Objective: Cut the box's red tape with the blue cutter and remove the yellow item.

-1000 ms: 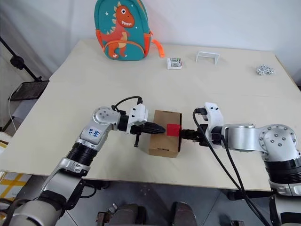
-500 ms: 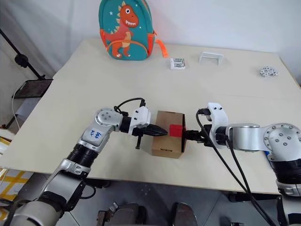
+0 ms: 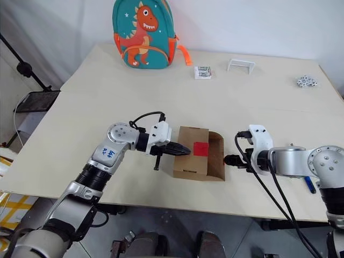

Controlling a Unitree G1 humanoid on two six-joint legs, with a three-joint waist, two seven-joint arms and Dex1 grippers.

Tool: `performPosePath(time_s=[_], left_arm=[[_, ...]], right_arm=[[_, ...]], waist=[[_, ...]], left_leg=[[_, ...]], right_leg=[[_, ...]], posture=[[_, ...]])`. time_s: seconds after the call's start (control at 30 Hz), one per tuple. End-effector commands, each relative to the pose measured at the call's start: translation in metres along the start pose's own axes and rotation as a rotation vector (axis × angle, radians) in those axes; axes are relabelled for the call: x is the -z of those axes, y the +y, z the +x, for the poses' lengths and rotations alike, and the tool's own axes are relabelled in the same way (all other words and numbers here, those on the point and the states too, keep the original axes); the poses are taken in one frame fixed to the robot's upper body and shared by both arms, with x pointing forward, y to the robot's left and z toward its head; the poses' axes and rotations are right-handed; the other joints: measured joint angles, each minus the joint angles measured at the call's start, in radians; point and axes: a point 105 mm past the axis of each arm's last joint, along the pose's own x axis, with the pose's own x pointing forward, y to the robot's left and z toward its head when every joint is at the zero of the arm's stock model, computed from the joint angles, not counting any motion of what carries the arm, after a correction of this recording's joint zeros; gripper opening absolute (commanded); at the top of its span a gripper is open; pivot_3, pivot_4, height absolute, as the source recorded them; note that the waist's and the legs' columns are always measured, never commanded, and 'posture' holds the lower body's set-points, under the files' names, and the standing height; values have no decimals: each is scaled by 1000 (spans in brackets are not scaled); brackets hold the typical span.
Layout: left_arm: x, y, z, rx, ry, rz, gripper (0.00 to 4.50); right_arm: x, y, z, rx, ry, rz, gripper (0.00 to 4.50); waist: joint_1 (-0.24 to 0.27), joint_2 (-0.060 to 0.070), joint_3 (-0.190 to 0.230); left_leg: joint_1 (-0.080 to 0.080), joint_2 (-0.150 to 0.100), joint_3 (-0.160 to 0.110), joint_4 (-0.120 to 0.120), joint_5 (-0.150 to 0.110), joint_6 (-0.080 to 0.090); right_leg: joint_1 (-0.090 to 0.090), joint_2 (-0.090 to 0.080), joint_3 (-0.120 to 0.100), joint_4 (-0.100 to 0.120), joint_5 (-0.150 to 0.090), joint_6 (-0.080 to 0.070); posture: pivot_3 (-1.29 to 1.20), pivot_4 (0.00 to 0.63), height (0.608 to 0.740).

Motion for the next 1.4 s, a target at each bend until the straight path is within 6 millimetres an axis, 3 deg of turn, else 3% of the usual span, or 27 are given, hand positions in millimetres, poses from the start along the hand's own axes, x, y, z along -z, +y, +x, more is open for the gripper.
performPosePath(time_s=[0.03,0.13,0.27,0.37,0.47,0.7,1.0,1.27,1.4], left_arm=[[20,-12,4,41,58,-58,0],[19,-12,4,42,56,-56,0],[17,-11,4,43,53,-48,0],[12,-8,3,37,41,-32,0],[9,-6,3,38,35,-23,0],[6,-3,0,38,37,-13,0],[6,-4,-4,42,45,-12,0],[7,-4,-7,39,56,-13,0],[7,-4,-8,37,59,-14,0]], right_arm=[[-8,-4,-10,13,-43,-1,4038],[-7,-8,-11,20,-48,6,4038],[-22,1,-20,-60,-129,15,4038],[-26,3,-38,-207,-142,112,4038],[-22,3,-43,-380,-143,268,4038],[4,3,-25,-541,-54,434,4038],[5,15,4,-613,-2,504,4038],[16,11,23,-612,49,525,4038],[21,10,28,-618,63,527,3060]], waist=[[0,0,0],[0,0,0],[0,0,0],[2,0,0],[3,-1,0],[2,0,0],[-1,0,0],[-3,0,0],[-6,0,0]], left_leg=[[0,0,0,0,0,0],[0,0,0,0,0,0],[0,0,0,0,0,0],[0,0,0,0,0,0],[-1,0,-1,0,0,0],[0,0,0,0,0,1],[0,0,0,0,0,1],[0,0,1,0,0,1],[0,1,1,0,0,0]], right_leg=[[0,0,0,0,0,0],[0,0,0,0,0,0],[0,1,0,0,0,0],[0,1,0,-1,0,0],[0,1,-1,-1,0,0],[0,1,-1,-1,0,0],[0,2,-1,-1,0,0],[0,2,-1,0,0,0],[0,2,0,0,0,0]], posture=[[0,150,740],[0,150,740],[0,150,740],[0,150,740],[0,150,740],[0,150,740],[0,150,740],[0,150,740],[0,150,740]])
